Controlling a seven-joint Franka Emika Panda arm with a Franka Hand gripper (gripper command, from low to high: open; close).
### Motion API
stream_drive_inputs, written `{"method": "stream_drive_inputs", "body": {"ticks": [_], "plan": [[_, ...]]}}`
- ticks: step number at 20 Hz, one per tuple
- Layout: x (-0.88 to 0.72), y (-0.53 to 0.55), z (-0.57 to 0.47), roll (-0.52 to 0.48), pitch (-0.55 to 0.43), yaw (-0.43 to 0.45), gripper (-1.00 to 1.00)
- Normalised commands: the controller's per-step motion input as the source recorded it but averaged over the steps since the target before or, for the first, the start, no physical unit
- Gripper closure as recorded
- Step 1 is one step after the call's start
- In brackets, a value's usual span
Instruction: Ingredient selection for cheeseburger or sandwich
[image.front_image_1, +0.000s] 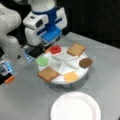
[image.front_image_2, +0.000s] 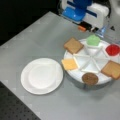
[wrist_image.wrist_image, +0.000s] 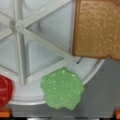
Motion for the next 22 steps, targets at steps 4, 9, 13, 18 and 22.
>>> {"method": "stream_drive_inputs", "body": {"ticks": [4,9,13,18,22], "plan": [[0.0,0.0,0.0,0.009,0.065,0.099,-1.0],[0.01,-0.01,0.01,0.134,0.079,0.096,-1.0],[0.02,-0.01,0.0,0.158,0.076,0.09,-1.0],[0.01,-0.04,-0.01,0.223,0.111,0.099,-1.0],[-0.03,-0.13,-0.05,0.331,0.136,0.116,-1.0]]}}
